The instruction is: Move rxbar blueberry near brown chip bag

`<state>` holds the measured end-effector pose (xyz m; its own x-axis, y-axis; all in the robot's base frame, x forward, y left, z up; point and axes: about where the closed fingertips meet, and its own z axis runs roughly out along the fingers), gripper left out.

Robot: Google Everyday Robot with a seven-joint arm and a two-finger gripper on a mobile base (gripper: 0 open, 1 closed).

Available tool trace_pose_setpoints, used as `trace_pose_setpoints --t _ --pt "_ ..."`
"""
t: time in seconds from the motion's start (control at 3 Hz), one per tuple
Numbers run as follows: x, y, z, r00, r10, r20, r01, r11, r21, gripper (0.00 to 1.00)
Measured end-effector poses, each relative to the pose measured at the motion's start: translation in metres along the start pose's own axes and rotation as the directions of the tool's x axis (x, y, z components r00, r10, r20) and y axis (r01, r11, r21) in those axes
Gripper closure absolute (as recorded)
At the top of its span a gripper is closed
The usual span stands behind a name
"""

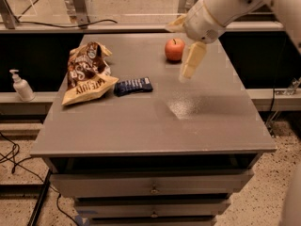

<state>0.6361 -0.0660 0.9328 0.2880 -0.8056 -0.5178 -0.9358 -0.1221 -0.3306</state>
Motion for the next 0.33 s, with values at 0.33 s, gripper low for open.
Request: trace_pose_setpoints --t 0.33 --pt "0.0270 0.0086 -0.0756 0.995 0.096 0.033 -0.100 0.9800 0.172 0.00"
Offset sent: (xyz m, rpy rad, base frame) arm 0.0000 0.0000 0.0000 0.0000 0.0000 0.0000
